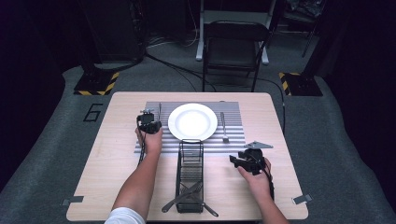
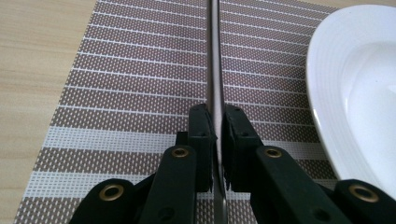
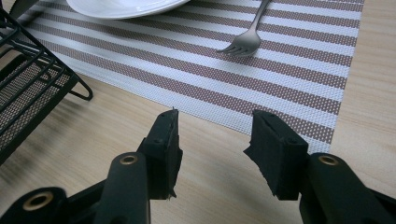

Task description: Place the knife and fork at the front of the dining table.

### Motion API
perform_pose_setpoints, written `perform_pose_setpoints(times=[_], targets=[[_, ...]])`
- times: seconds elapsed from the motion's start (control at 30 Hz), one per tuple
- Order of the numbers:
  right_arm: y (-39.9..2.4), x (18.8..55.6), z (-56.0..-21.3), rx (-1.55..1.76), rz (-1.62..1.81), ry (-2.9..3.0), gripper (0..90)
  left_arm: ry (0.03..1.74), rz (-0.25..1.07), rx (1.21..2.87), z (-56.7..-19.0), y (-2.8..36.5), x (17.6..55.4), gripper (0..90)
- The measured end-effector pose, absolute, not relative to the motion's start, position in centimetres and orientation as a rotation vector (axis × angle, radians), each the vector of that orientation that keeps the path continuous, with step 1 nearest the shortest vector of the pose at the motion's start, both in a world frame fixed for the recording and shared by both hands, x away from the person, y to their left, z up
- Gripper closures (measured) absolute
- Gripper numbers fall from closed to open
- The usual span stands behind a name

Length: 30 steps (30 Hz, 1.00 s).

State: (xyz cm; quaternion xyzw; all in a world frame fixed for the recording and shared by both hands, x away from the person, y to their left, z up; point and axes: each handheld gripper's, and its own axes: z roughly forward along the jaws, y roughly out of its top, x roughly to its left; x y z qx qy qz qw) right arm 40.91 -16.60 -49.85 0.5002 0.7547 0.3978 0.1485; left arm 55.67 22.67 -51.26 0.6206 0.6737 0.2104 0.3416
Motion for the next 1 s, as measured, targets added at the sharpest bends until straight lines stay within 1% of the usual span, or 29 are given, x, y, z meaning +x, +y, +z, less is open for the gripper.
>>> perform_pose_setpoints(times=[0.2,0.43,0.63,1.0], targets=[[-16.65,40.95,-49.86,1.438,1.144,2.176,51.5,1.771,0.524,1.585,-51.68,23.04,55.95,82.4],[-16.62,40.93,-49.75,1.416,1.152,2.172,51.5,1.738,0.563,1.631,-51.72,22.78,56.06,82.4],[-16.63,40.99,-49.78,1.419,1.15,2.172,51.5,1.729,0.525,1.606,-51.84,23.07,56.21,82.2],[-16.56,41.03,-49.83,1.418,1.154,2.18,51.5,1.711,0.545,1.631,-51.87,22.94,56.18,81.5]])
